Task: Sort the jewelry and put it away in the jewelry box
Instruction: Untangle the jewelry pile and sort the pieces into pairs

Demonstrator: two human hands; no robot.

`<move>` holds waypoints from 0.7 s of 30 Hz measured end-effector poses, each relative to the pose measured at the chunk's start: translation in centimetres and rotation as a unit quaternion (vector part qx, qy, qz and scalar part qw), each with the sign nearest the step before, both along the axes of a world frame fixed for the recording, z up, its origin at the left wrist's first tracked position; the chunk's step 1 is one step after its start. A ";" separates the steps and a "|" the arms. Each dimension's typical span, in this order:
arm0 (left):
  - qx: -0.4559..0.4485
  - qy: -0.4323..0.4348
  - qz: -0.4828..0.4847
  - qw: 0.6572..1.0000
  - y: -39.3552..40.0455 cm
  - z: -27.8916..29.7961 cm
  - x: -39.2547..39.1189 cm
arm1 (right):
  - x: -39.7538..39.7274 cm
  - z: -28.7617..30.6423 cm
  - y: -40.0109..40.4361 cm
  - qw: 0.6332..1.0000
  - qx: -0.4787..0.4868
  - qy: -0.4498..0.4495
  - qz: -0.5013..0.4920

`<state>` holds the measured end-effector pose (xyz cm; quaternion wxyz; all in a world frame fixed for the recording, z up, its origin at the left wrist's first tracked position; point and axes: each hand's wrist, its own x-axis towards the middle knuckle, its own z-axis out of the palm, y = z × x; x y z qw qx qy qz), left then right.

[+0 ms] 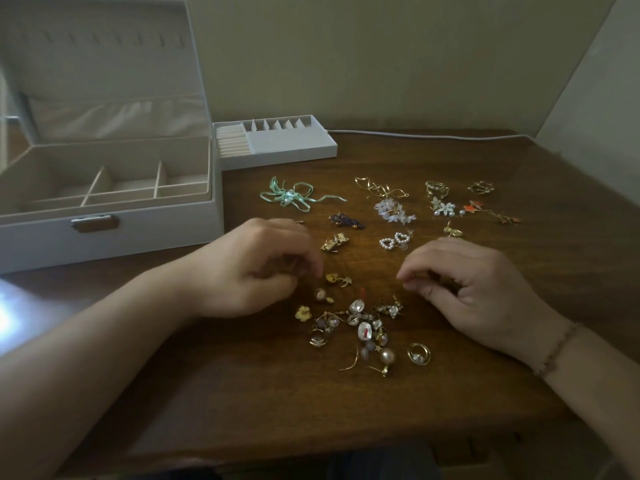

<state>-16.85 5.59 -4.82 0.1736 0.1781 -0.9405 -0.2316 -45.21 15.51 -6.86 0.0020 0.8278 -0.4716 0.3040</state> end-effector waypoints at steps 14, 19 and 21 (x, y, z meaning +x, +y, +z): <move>-0.071 0.048 -0.035 0.996 0.9 -0.7 -1.3 | 0.0 0.0 0.2 0.999 -0.007 0.010 0.035; -0.085 0.049 -0.023 0.995 0.6 -0.8 -1.1 | 0.2 0.1 0.3 0.995 -0.050 0.018 0.082; -0.079 0.051 -0.016 0.995 0.5 -0.8 -1.1 | 0.3 0.1 0.3 0.995 -0.053 0.020 0.087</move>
